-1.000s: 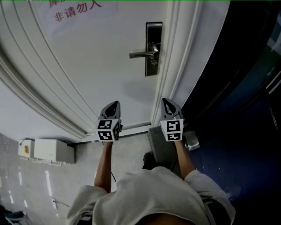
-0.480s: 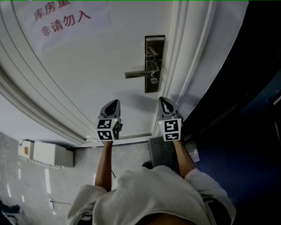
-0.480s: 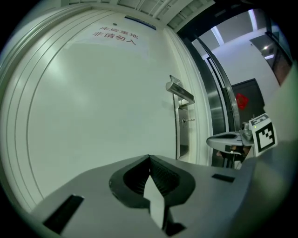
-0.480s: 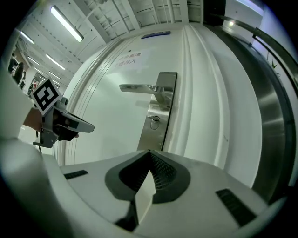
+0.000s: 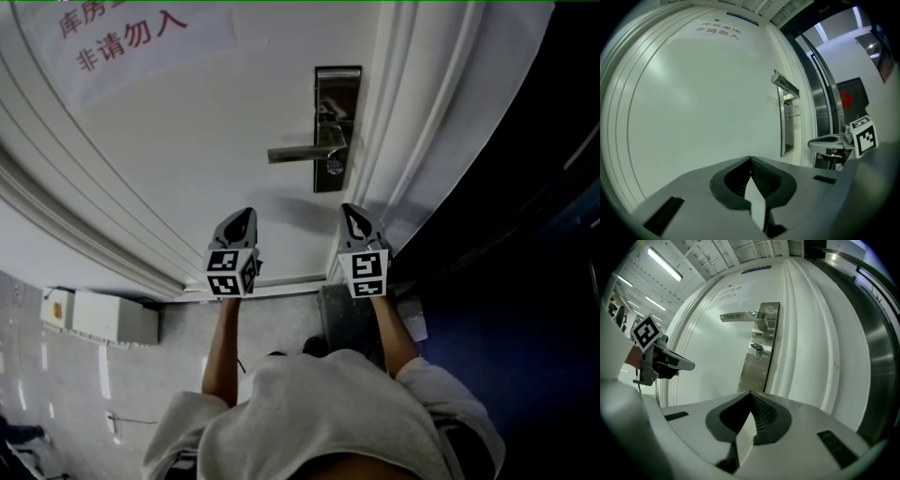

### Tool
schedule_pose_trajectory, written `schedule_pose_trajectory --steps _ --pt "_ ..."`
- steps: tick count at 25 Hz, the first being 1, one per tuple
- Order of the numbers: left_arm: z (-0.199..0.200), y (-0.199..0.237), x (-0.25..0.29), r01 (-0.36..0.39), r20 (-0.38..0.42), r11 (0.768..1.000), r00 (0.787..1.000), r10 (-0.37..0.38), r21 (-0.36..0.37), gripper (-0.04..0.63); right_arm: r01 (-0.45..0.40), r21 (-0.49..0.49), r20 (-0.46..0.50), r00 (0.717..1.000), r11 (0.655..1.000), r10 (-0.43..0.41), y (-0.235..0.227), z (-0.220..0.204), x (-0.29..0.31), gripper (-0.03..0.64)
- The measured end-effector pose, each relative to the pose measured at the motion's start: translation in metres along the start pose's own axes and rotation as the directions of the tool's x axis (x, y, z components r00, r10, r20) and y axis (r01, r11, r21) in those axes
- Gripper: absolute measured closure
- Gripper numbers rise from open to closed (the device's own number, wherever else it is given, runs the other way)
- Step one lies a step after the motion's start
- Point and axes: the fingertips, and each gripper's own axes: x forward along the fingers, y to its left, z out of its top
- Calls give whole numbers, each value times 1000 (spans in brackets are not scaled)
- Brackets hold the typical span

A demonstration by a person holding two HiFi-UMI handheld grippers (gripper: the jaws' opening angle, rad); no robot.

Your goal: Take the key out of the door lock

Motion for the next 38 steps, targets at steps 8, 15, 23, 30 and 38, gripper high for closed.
schedule_pose_trajectory --steps 8,15,23,30,38 --pt "-4 12 -8 34 -14 999 999 -34 -2 577 26 -11 -34 999 1000 -26 19 -3 -2 594" --pt "-6 14 -13 65 -11 998 998 -65 -7 577 48 -36 -42 998 998 -50 29 2 -7 594" --pt "-8 14 -19 84 -5 996 996 -84 -12 577 81 -128 18 997 988 -80 17 41 -8 594" --pt "-4 13 -20 99 6 995 995 -99 -9 577 107 -222 72 993 969 -93 5 77 -3 594" --pt "-3 16 -18 106 7 994 994 -106 -9 577 135 -463 59 991 876 -122 2 88 3 594"
